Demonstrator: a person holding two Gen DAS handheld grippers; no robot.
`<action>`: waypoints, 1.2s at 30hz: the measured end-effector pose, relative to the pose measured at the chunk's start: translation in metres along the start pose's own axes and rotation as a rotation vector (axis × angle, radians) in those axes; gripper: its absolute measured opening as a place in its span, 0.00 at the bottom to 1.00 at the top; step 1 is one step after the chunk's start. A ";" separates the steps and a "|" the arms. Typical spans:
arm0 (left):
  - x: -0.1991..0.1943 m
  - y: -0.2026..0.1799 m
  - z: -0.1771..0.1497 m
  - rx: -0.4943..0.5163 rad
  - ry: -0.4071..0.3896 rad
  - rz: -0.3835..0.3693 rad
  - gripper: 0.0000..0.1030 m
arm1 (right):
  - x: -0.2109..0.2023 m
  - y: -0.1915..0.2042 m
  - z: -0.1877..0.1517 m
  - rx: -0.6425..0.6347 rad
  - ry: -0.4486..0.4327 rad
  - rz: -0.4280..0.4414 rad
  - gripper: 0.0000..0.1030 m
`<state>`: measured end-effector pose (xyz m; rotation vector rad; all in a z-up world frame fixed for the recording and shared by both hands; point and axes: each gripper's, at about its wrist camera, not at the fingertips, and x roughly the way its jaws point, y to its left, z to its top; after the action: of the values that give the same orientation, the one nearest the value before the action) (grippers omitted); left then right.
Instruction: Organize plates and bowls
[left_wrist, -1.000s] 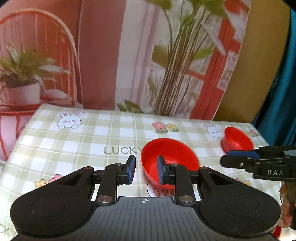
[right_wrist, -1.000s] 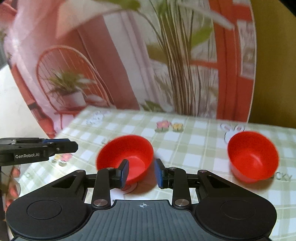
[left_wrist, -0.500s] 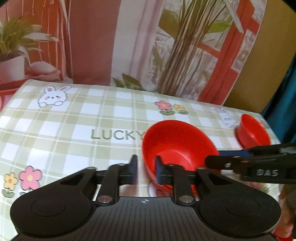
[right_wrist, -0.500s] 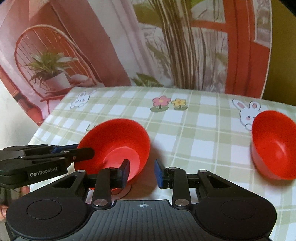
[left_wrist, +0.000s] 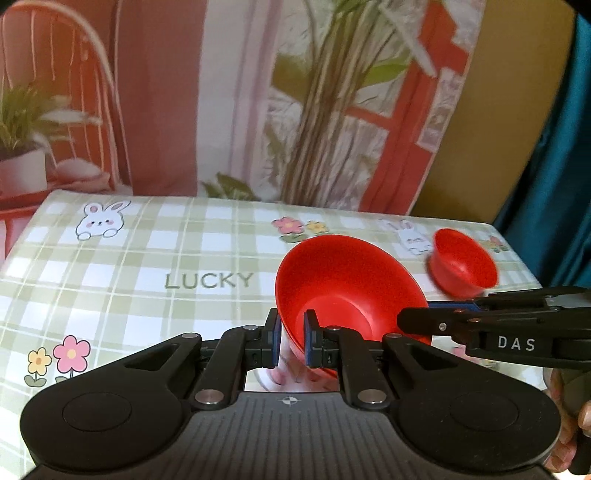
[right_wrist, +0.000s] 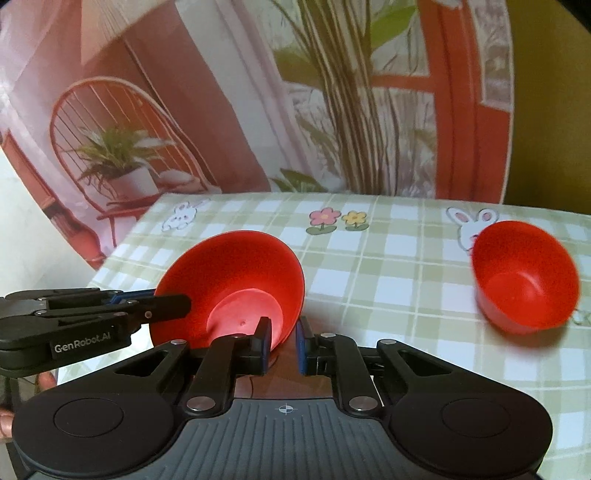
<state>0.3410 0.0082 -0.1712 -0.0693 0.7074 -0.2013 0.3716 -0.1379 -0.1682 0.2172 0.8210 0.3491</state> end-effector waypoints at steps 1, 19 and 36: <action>-0.004 -0.004 0.000 0.004 -0.001 -0.003 0.13 | -0.007 -0.002 -0.001 0.001 -0.004 0.000 0.13; -0.042 -0.107 -0.032 0.099 0.024 -0.109 0.17 | -0.124 -0.063 -0.065 0.108 -0.118 -0.028 0.14; -0.035 -0.150 -0.073 0.204 0.135 -0.192 0.18 | -0.159 -0.097 -0.139 0.222 -0.121 -0.063 0.14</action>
<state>0.2436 -0.1307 -0.1845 0.0722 0.8113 -0.4638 0.1896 -0.2805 -0.1841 0.4146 0.7444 0.1835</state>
